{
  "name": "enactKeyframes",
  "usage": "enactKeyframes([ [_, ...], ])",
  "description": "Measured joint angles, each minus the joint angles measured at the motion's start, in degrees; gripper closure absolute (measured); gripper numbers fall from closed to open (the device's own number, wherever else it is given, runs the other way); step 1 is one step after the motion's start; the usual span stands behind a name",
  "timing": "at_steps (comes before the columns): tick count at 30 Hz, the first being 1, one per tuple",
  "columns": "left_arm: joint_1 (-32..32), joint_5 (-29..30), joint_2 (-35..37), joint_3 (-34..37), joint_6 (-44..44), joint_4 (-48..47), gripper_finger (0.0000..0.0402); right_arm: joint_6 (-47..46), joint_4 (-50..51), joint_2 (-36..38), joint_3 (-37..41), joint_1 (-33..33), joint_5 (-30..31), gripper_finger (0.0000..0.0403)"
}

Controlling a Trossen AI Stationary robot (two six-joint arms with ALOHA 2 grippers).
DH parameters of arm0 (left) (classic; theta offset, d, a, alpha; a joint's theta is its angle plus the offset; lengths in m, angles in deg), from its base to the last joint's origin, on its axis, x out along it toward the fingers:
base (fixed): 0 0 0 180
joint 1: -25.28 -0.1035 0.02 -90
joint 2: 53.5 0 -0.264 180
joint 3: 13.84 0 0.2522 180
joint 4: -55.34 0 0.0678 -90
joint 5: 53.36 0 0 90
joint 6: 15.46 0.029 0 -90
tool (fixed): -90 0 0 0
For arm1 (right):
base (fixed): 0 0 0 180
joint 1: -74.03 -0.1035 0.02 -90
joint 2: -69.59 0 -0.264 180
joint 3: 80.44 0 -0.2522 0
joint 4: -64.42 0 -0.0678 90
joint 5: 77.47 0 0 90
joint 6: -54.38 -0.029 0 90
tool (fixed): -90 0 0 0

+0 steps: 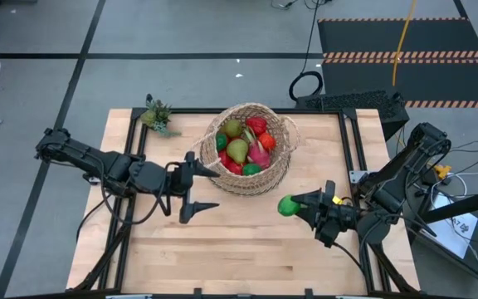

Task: Build produce basket
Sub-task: Put the green lime into the basket

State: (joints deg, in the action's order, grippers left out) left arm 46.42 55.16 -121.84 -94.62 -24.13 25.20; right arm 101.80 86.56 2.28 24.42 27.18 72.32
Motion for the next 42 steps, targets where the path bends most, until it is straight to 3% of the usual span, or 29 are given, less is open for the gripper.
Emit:
enactKeyframes([
  [17,0.11,0.00,-0.02,0.00,0.55,0.00,0.0014,-1.16,0.00,0.00,0.00,0.00,-0.05,0.0194],
  [42,0.11,0.00,0.00,0.00,0.52,0.00,0.0014,-34.97,0.00,0.00,0.00,-0.02,-0.12,0.0195],
])
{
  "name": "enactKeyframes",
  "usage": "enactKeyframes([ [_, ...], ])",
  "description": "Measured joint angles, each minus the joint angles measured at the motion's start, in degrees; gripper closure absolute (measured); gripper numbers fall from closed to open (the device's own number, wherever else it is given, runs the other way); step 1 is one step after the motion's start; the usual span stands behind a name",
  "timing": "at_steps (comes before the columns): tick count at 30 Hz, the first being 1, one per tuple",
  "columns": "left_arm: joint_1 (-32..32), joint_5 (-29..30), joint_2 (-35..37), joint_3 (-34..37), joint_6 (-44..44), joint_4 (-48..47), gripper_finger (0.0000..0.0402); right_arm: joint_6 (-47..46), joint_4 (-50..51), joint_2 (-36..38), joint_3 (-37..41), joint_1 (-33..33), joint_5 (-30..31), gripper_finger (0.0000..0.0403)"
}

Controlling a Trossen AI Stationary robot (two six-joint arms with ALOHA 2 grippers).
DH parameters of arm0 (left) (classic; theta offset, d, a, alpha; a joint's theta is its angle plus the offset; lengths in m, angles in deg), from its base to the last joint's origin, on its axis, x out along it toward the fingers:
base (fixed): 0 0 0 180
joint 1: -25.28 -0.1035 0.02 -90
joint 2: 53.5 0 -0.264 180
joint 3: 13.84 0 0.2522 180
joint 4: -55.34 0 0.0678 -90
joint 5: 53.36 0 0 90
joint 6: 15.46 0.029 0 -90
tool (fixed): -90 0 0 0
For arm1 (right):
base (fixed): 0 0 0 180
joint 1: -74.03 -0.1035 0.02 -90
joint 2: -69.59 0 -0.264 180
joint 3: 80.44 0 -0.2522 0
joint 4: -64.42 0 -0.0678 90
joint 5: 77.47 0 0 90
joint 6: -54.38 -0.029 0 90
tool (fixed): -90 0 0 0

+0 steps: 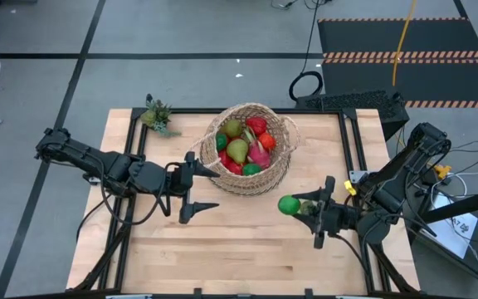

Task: Build produce basket
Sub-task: Put the green lime into the basket

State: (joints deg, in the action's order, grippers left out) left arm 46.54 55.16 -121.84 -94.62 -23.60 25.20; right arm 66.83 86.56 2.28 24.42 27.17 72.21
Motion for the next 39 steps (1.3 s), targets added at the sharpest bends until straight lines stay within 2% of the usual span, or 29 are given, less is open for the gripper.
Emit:
enactKeyframes([
  [14,0.00,0.02,0.00,0.00,0.00,0.00,0.0014,-22.27,0.00,0.00,0.00,0.01,0.00,0.0195],
  [29,0.00,0.01,0.00,0.00,-0.02,0.00,0.0014,-42.24,0.00,0.00,0.00,0.01,-0.04,0.0195],
  [39,0.00,0.02,0.00,0.00,-0.02,0.00,0.0014,-41.62,0.00,0.00,0.00,0.00,-0.02,0.0195],
])
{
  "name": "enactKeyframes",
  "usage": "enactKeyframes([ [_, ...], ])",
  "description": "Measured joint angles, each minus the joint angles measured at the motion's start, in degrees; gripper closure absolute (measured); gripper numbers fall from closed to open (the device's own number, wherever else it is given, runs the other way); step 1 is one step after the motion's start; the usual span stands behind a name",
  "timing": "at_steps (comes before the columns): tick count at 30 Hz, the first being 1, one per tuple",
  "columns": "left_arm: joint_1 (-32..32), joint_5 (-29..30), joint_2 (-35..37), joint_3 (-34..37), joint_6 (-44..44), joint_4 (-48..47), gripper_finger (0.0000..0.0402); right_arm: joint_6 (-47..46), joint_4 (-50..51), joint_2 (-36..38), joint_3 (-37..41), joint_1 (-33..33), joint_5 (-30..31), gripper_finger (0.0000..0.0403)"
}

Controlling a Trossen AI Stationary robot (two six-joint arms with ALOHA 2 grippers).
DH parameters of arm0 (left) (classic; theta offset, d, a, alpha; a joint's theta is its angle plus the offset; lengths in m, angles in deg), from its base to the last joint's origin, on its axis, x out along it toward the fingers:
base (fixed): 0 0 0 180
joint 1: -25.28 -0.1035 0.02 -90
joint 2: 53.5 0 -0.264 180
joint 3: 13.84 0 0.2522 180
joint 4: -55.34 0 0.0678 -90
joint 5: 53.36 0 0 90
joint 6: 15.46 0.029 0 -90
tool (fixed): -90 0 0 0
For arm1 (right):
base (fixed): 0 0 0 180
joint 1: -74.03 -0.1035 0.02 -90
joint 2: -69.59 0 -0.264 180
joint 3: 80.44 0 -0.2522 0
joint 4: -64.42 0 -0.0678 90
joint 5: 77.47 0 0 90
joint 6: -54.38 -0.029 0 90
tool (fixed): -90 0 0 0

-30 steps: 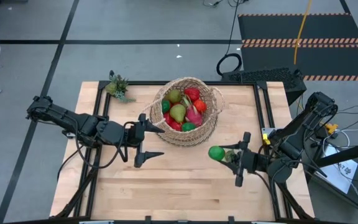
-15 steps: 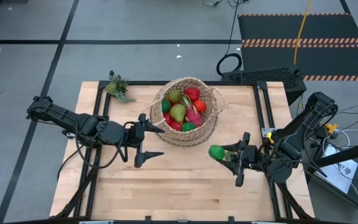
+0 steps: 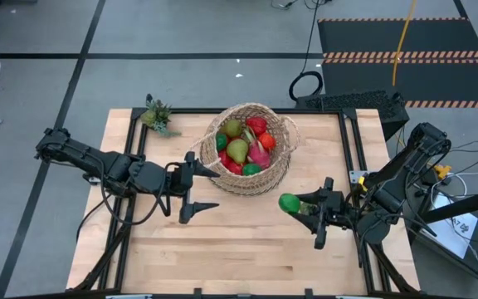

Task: Build produce basket
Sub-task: Put the green lime into the basket

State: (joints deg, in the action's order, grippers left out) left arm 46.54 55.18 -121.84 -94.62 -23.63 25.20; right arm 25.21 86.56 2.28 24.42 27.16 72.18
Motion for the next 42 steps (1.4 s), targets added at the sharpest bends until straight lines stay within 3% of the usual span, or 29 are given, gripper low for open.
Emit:
enactKeyframes([
  [19,0.00,-0.02,0.00,0.00,0.00,0.00,0.0014,0.58,0.00,0.00,0.00,0.01,0.04,0.0195],
  [29,0.00,0.01,-0.02,0.00,0.00,0.00,0.0014,19.20,0.02,0.00,0.00,0.00,0.04,0.0195],
  [42,0.00,0.05,-0.79,0.00,1.97,4.67,0.0014,28.08,-4.75,-0.01,0.00,0.25,-0.03,0.0195],
])
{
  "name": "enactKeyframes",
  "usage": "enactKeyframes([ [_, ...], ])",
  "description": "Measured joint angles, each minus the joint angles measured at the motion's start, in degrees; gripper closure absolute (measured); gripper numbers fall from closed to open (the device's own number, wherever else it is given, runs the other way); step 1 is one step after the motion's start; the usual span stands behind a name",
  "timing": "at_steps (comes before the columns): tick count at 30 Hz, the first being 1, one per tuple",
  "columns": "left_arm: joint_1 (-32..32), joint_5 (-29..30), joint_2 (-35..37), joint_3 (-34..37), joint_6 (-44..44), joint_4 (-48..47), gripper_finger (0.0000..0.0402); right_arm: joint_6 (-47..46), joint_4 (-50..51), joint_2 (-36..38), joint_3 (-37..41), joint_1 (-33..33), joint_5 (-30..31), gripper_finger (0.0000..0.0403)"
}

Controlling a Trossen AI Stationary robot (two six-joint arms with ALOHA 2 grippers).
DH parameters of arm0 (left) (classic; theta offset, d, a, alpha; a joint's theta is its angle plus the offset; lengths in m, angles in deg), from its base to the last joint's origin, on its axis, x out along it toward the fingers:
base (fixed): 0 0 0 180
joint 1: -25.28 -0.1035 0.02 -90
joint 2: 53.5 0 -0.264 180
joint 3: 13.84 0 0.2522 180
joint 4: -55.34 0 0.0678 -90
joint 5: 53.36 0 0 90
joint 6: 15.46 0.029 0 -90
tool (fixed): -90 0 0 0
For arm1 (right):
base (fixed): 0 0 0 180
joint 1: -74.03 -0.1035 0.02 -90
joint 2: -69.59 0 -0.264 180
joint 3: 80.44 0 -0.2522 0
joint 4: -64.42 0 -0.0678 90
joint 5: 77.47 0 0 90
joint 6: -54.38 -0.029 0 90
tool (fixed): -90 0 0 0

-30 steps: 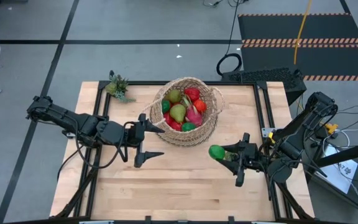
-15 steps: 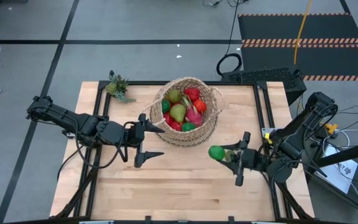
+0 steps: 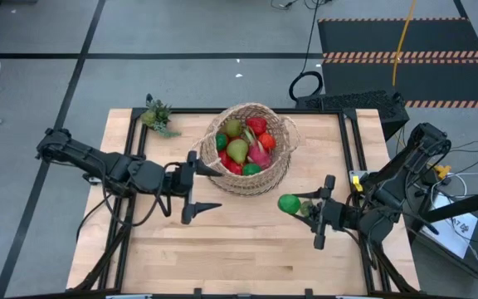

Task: Build produce basket
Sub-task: Put the green lime into the basket

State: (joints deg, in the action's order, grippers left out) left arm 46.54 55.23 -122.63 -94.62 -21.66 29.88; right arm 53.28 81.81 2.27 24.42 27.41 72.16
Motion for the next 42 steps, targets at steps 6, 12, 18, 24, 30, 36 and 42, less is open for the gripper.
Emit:
enactKeyframes([
  [6,0.00,-0.40,-4.05,0.00,4.93,7.84,0.0014,7.16,-1.83,-1.27,-0.02,1.70,-1.33,0.0195],
  [12,0.00,-0.71,-9.62,0.00,13.92,15.66,0.0014,12.35,-2.82,-4.61,-0.02,4.16,-1.31,0.0195],
  [18,-0.94,-0.84,-12.39,0.00,16.59,19.51,0.0014,21.07,-9.47,-7.74,-0.02,6.15,-1.22,0.0195],
  [24,-2.14,-0.84,-13.12,0.00,16.65,19.54,0.0014,25.93,-13.53,-9.94,-0.02,7.88,-1.22,0.0195],
  [30,-2.84,-2.92,-14.90,0.04,17.28,21.76,0.0014,27.60,-13.94,-11.79,-0.02,10.10,-1.18,0.0195],
  [36,-4.38,-3.65,-17.50,0.00,15.77,25.23,0.0014,29.26,-14.25,-12.12,-0.02,11.36,-1.15,0.0195],
  [42,-6.36,-3.63,-19.18,-0.01,11.15,29.13,0.0014,30.37,-14.19,-12.12,-0.02,11.42,-0.80,0.0195],
])
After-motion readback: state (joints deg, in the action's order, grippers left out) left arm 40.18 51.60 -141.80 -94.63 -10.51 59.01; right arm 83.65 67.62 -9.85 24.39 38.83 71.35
